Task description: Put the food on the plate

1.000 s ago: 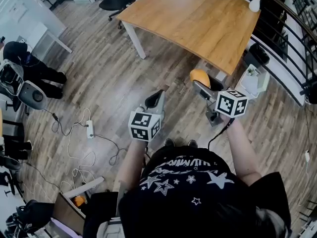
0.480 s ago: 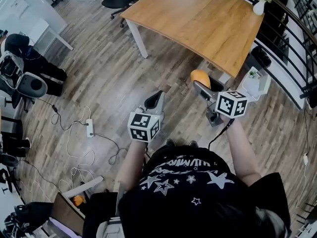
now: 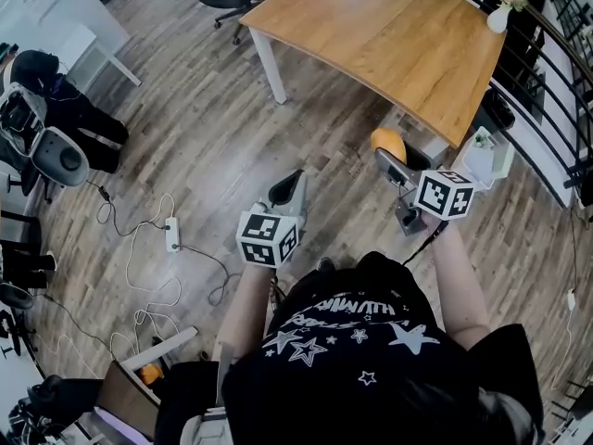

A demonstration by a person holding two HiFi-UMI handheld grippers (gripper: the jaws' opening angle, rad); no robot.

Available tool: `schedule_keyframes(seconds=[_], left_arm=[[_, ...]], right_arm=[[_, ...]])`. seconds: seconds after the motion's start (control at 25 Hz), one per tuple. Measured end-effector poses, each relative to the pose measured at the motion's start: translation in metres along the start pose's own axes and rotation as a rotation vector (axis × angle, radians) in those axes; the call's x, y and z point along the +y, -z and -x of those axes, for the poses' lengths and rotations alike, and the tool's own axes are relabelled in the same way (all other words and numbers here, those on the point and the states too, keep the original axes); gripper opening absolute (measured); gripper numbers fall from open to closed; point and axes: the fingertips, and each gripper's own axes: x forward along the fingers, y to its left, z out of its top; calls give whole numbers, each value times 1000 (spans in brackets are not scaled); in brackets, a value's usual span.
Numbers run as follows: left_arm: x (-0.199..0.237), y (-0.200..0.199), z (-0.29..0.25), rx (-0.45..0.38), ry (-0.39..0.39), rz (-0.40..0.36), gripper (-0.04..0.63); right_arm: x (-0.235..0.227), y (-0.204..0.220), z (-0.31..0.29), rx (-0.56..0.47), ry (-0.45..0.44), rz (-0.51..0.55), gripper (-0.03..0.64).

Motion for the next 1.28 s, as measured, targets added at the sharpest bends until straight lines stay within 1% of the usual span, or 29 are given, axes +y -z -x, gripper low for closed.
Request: schedule_keyframes(seconds=[0.16,0.4,0.64,0.88,1.04,1.28], left_arm=[[19,5,5,9,-18,6,2],[31,7,0,10,-32,12,2],[48,2,-18,23,-50,6,2],[81,-11,-51,33,-78,8,2],[102,-25,-85,45,-87,16,2],[133,-51,-140,53,-102,36,2]], right_arm=[[0,2,-1,1,17,-7,331],[-12,3,-10,3,30,-10,331],[-24,-10,-45,15,3,-11,331],[-43,-37,-95,13,-28,-21,331],[-68,-55,-129,29,-30,-35,331],[-102,-99,-178,35,-34,-48,331]])
